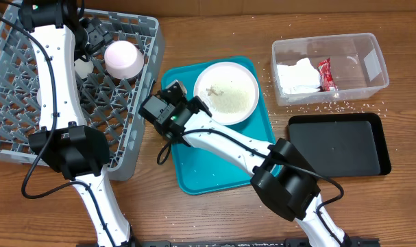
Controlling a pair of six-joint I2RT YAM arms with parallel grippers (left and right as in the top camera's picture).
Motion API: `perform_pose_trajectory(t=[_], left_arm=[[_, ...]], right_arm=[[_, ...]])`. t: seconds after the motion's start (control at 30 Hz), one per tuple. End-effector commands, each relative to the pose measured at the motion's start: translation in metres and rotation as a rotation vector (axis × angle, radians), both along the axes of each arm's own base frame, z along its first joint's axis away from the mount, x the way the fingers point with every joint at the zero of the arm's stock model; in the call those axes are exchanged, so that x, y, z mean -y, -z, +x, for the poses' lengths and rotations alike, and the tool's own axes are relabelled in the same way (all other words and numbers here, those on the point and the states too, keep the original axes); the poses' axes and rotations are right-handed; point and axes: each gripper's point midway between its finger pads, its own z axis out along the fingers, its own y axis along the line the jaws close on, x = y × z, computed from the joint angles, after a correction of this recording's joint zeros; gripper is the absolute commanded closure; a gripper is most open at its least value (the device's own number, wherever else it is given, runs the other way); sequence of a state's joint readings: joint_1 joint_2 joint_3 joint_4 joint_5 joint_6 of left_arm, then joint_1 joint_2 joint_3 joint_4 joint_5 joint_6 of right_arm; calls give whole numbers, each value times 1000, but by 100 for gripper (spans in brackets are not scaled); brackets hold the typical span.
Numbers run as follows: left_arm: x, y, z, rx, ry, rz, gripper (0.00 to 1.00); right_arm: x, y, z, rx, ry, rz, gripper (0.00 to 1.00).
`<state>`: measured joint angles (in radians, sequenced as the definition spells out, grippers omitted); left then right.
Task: Sort waste into correct bins and load items into the dishwasher
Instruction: 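Lift the plate and carry it over the black tray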
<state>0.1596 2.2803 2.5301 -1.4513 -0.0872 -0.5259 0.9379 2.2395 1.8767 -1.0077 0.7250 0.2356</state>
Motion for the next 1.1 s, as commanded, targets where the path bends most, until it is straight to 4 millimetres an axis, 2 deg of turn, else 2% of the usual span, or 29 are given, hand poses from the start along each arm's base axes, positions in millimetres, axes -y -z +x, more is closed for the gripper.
perform_pose_trajectory(t=[0.0,0.1,0.27,0.5,0.63,0.93,1.07], left_arm=[[-4,-19,-1,47,-28,12,0],[-4,-19,-1,47,-28,12,0],[-4,-19,-1,47,-28,12,0],[-4,-19,-1,47,-28,12,0],[-4,-19,-1,47,-28,12,0],[-4,-19,-1,47,-28,12,0],[-4,-19,-1,47,-28,12,0]], right_arm=[[-2,-35,16,123,57,24,96],[8,-53,23,176,135,50,96],[32,-67,34,192,289,139,96],[96,-74,47,177,575,214,96],[125,-76,51,164,685,250,96],[191,-107,59,240,964,412,96],[231,-124,59,277,1103,481,96]])
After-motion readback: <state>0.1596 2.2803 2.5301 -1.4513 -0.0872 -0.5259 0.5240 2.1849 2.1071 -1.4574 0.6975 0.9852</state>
